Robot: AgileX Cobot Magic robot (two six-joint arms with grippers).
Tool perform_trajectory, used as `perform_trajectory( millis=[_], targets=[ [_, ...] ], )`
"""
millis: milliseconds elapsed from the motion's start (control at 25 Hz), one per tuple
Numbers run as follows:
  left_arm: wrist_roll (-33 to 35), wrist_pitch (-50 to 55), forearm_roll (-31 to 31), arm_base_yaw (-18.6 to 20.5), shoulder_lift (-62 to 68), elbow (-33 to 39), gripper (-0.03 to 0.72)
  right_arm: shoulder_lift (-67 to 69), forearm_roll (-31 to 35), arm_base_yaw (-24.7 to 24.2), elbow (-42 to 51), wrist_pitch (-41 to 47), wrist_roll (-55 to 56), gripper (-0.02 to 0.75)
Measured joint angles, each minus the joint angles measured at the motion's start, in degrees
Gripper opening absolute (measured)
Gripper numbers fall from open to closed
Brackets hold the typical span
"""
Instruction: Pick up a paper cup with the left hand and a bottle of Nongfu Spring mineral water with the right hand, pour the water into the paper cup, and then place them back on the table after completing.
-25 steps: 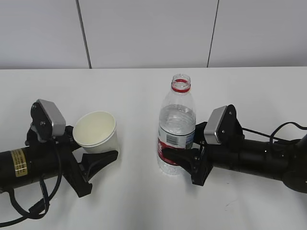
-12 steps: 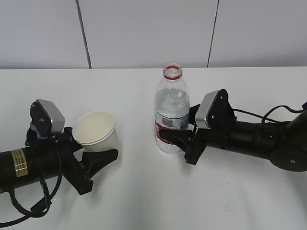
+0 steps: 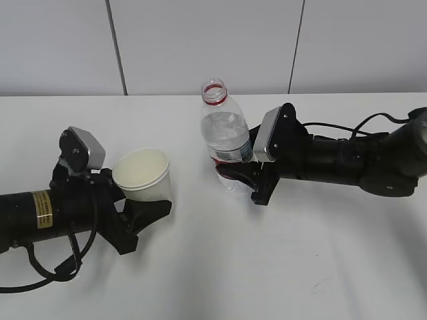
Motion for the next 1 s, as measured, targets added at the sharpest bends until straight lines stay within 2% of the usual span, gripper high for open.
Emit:
perform_trajectory(
  millis=[280,600,760,1000],
  targets=[
    [-2.27,1.78,0.64,0.0,0.0,-1.12,0.413,0.13,-3.97,0.0,-5.33,2.65,-0.91,0.439],
    [-8.72,4.97,7.42,0.0,0.0,-6.41,0.413,0.17,-9.97,0.0,-10.82,6.3,-1.33,0.438],
    [-12.38,5.86,14.1,-0.13,0.0,-8.5,0.413,0.17,-12.28,0.0,-12.71,7.58,-2.14,0.438],
    [-13.22,7.15,16.67,-0.32,0.0,-8.76,0.413,0.17,-13.13,0.0,-15.96,9.9,-6.01,0.438]
  ],
)
